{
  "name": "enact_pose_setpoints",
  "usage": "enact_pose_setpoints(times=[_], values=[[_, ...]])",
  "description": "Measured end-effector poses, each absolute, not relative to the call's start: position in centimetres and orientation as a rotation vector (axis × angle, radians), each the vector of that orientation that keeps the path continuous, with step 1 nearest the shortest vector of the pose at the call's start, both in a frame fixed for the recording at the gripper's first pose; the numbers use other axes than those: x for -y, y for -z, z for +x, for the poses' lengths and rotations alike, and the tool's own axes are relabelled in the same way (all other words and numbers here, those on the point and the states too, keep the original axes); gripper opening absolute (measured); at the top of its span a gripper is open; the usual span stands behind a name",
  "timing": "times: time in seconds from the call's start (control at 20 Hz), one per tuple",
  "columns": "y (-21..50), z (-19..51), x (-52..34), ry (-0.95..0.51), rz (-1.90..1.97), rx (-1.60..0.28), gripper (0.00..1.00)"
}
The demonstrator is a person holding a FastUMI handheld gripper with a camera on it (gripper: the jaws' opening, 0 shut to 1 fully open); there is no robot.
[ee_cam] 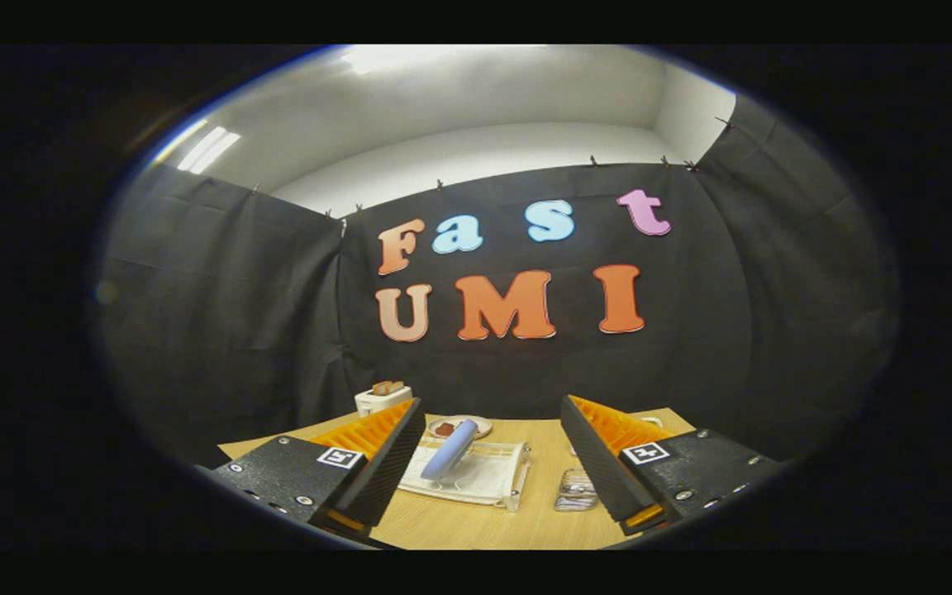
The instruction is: Take the plate from the dish rack, then take the spoon from the basket and place it into the plate.
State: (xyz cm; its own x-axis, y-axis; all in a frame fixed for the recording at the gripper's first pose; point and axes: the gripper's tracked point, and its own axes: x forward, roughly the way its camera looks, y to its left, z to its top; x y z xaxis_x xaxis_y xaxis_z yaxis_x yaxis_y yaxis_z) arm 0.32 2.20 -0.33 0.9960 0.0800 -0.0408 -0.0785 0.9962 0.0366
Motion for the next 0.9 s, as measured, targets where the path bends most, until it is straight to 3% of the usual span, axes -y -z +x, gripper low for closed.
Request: enact_pose_setpoints(times=[0.45,0.9], values=[[0.4,0.8,-3.0,-0.110,0.064,-0.070,0.98],[3.5,3.5,-4.5,-0.188,0.128,-0.211,0.98]])
